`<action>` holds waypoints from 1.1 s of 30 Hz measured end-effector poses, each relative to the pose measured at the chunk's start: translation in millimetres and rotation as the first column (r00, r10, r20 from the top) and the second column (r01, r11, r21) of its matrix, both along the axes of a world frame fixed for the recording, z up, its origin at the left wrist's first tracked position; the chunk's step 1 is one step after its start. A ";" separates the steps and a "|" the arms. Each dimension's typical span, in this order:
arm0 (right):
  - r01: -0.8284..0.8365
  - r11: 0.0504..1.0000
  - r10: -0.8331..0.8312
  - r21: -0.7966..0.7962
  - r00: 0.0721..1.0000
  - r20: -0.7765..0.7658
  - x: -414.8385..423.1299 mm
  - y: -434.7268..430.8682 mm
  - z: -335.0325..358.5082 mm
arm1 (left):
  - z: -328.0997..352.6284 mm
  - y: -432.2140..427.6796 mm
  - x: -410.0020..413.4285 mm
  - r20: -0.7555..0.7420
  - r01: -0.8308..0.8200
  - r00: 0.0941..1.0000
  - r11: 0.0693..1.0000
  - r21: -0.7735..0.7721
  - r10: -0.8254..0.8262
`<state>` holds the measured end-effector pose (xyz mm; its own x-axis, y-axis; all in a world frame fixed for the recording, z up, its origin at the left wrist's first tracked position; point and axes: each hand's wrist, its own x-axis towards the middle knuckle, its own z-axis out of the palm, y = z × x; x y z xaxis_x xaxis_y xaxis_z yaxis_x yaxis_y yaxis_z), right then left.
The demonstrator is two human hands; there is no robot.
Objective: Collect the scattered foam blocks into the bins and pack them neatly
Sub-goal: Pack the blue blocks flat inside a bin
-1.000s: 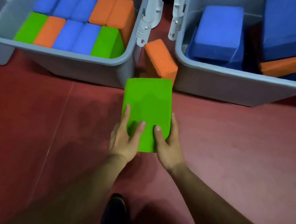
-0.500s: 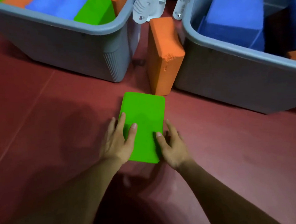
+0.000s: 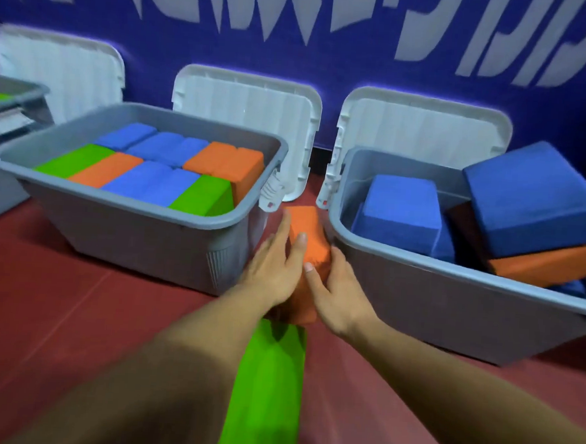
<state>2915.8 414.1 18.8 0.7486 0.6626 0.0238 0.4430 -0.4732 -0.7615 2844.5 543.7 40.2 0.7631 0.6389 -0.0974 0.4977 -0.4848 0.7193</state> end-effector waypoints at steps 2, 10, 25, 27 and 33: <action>0.021 0.993 -0.012 0.118 0.997 -0.073 -2.9 4.7 -5.8 | 8.1 7.5 7.6 -0.043 0.064 0.997 0.998 0.007 -0.064; 0.020 0.980 0.023 0.196 0.977 -0.212 -44.2 0.2 22.7 | 22.4 6.4 -31.5 0.007 0.011 1.000 1.000 -0.010 -0.011; 0.025 0.970 0.054 0.244 0.949 -0.311 -64.8 -11.8 2.3 | 25.9 6.5 -103.6 -0.147 -0.139 0.972 0.952 0.273 0.184; 0.038 0.974 0.050 0.223 0.926 -0.375 -67.6 -19.0 -7.7 | 21.5 14.6 -110.1 -0.204 -0.082 0.968 0.953 0.290 0.145; 0.081 0.997 -0.075 -0.010 0.860 -0.505 -65.3 -26.7 -20.5 | 0.1 43.9 -119.6 -0.314 -0.050 0.946 0.993 0.108 0.082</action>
